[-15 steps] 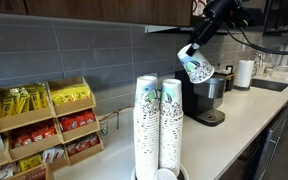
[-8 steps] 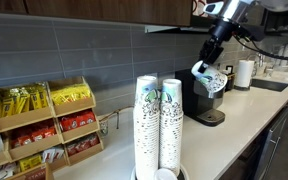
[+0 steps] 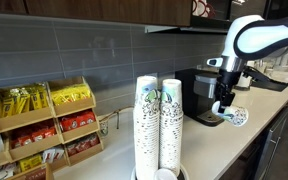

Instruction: Pick up one paper cup from the right stack and put it the right way up on the kitchen counter

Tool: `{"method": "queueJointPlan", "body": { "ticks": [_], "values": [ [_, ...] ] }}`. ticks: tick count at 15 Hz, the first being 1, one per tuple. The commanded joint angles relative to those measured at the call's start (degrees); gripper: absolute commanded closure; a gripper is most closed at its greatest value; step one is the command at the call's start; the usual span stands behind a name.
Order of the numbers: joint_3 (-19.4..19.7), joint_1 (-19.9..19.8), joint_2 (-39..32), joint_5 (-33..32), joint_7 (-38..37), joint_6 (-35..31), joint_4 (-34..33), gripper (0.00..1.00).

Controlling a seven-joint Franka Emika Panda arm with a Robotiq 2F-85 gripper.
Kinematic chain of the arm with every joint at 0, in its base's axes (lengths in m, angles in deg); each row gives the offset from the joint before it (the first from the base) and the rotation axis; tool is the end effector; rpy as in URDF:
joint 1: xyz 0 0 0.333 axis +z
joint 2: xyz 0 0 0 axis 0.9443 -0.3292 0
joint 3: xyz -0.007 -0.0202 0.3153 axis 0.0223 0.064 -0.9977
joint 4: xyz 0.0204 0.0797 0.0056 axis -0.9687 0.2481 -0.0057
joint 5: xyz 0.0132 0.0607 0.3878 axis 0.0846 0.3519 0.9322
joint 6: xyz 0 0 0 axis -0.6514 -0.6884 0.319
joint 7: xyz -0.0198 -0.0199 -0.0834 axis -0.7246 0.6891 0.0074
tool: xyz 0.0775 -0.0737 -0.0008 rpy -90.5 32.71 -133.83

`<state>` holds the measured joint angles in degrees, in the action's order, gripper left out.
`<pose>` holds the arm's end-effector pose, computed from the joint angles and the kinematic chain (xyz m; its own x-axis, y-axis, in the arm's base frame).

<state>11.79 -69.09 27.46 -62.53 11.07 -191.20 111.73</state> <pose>0.3964 -0.0412 0.5251 0.6967 0.7069 0.1219 0.7079 -0.7050 0.0420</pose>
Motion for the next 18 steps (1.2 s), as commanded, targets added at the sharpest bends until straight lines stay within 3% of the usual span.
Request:
{"method": "queueJointPlan", "body": {
  "ticks": [1,4,5,10,18],
  "values": [
    [0.65,0.73,-0.19,-0.31,-0.11,0.02,0.54,0.35],
    [0.64,0.91,-0.17,-0.29,-0.06,-0.05,0.78,0.35],
    [0.64,0.95,-0.13,-0.28,-0.06,-0.05,0.78,0.6],
    [-0.71,2.97,-5.57,-0.62,1.95,-4.3,7.47,0.6],
    [-2.34,3.72,-15.67,-0.32,1.47,-24.18,12.16,0.6]
  ]
}}
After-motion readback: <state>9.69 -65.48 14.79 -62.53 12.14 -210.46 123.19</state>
